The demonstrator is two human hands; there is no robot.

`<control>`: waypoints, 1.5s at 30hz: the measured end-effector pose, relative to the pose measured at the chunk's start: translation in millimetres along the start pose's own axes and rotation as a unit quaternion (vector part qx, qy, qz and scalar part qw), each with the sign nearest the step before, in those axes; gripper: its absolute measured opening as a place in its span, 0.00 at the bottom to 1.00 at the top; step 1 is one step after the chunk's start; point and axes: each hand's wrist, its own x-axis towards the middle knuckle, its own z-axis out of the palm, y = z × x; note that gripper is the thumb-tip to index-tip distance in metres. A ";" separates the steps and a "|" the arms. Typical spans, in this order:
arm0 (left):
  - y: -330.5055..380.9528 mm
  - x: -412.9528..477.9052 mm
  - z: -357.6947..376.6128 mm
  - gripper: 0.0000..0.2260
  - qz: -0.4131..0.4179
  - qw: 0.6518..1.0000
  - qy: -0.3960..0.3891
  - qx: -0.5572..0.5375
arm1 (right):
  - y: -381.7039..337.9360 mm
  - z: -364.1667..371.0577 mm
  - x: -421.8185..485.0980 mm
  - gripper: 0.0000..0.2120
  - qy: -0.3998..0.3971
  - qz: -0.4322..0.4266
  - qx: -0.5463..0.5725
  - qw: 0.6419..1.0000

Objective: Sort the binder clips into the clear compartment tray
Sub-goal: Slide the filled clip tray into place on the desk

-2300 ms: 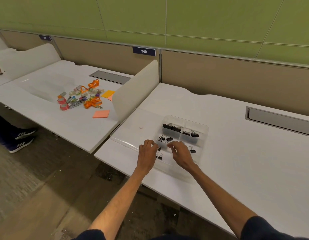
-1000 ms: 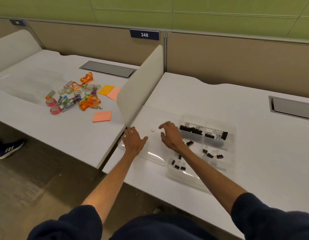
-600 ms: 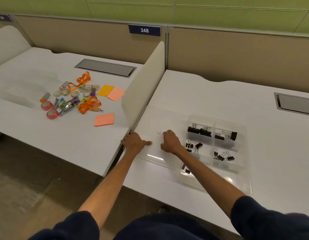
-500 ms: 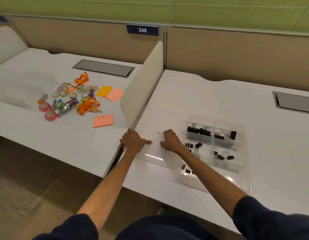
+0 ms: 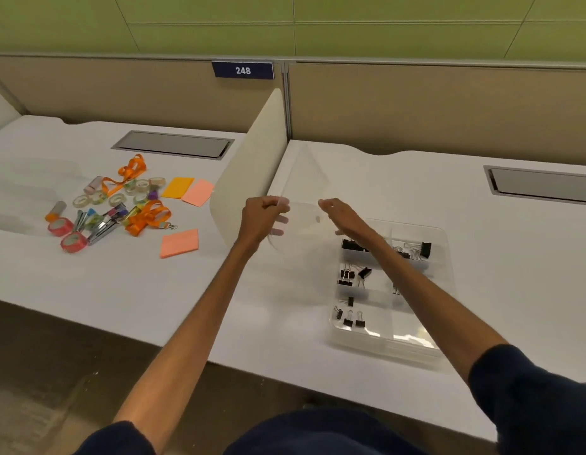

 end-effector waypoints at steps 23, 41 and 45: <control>-76.1 -42.4 120.0 0.35 -0.016 0.934 -0.075 0.348 | 94.0 -109.1 -95.8 0.19 0.173 0.112 0.217 0.954; -107.4 -58.5 136.2 0.28 -0.030 0.955 -0.154 0.250 | 195.2 -95.7 -125.2 0.26 0.305 0.191 -0.102 0.927; -106.4 -64.7 137.6 0.23 -0.006 0.959 -0.122 0.255 | 189.7 -90.9 -127.9 0.24 0.310 0.190 -0.103 0.926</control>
